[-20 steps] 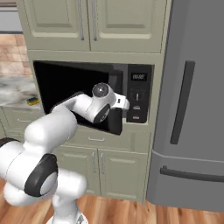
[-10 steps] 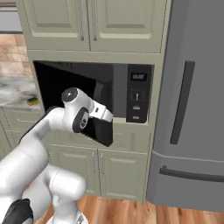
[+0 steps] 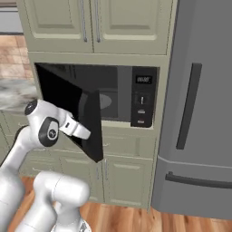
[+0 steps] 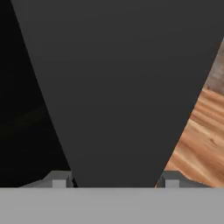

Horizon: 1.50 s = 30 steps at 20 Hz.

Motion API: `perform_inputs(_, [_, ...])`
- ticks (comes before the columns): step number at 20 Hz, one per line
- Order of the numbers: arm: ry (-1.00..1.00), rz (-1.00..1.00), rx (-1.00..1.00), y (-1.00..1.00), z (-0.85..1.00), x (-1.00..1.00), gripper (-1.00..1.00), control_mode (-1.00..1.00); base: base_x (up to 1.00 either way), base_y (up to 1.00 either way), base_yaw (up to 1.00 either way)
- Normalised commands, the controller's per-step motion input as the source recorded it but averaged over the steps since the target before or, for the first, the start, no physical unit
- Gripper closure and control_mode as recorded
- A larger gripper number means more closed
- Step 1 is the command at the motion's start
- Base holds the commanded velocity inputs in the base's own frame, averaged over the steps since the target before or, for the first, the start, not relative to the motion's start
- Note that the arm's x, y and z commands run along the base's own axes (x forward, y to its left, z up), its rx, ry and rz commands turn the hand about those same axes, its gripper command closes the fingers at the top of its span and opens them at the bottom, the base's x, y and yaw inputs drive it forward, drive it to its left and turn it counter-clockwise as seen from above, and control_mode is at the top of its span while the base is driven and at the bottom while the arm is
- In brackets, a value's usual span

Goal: Place the sponge inside the microwave to prepare for sanitizing.

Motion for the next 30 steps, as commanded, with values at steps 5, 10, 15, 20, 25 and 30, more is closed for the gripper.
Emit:
perform_inputs(5, [0.00, -0.33, 0.00, 0.87, 0.00, -0.57, 1.00, -1.00, 0.00, 0.00, 0.00])
perform_inputs(10, [0.00, -0.33, 0.00, 0.97, -0.05, -0.53, 1.00, -1.00, 0.00, 0.00, 0.00])
perform_inputs(15, [0.00, -0.30, 0.00, 0.88, -0.11, -0.28, 1.00, -1.00, 0.00, 0.00, 0.00])
perform_inputs(20, [0.00, -0.29, 0.00, 0.82, -0.21, 0.00, 1.00, -1.00, 0.00, 0.00, 0.00])
perform_inputs(25, [0.00, -0.30, 0.00, 1.00, -0.24, 0.00, 1.00, -1.00, 0.00, 0.00, 0.00])
perform_inputs(30, [0.04, -0.24, 0.00, 1.00, -0.27, 0.00, 1.00, -1.00, 0.00, 0.00, 0.00])
